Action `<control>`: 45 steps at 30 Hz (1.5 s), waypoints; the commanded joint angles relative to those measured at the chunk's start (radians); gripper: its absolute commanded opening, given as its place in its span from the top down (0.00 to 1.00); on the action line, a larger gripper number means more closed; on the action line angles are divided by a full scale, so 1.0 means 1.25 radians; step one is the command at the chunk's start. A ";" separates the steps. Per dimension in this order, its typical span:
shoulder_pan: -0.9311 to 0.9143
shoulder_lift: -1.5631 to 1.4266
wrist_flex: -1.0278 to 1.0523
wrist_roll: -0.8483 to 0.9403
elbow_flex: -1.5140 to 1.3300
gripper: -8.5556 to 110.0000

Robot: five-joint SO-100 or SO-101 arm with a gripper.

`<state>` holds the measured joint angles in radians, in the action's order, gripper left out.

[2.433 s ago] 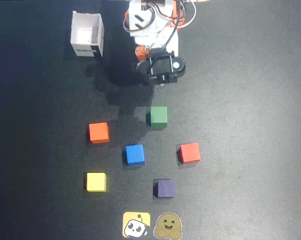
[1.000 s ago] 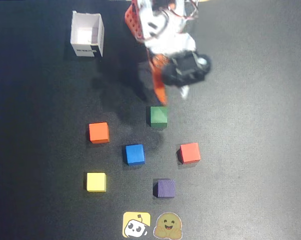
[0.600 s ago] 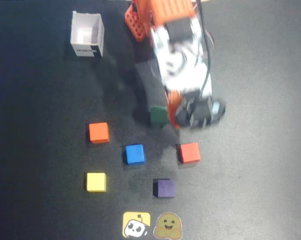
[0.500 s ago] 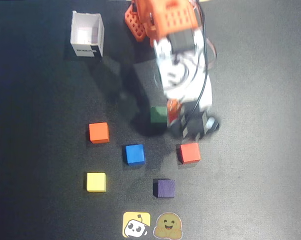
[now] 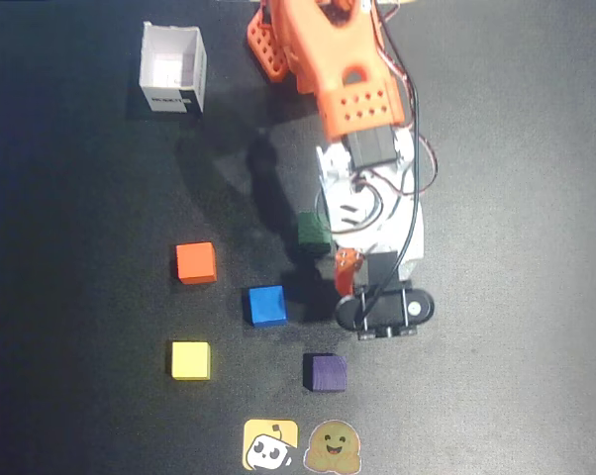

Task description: Put the red cube on top of the blue cube.

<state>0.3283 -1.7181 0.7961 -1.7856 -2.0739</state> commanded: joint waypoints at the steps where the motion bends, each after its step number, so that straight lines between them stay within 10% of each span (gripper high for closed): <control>1: 0.009 0.001 -0.013 -0.006 0.047 0.78; 45: 0.050 0.153 -0.141 -0.049 -0.016 0.77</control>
<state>0.3850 -1.5217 0.6489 -1.8346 -2.0970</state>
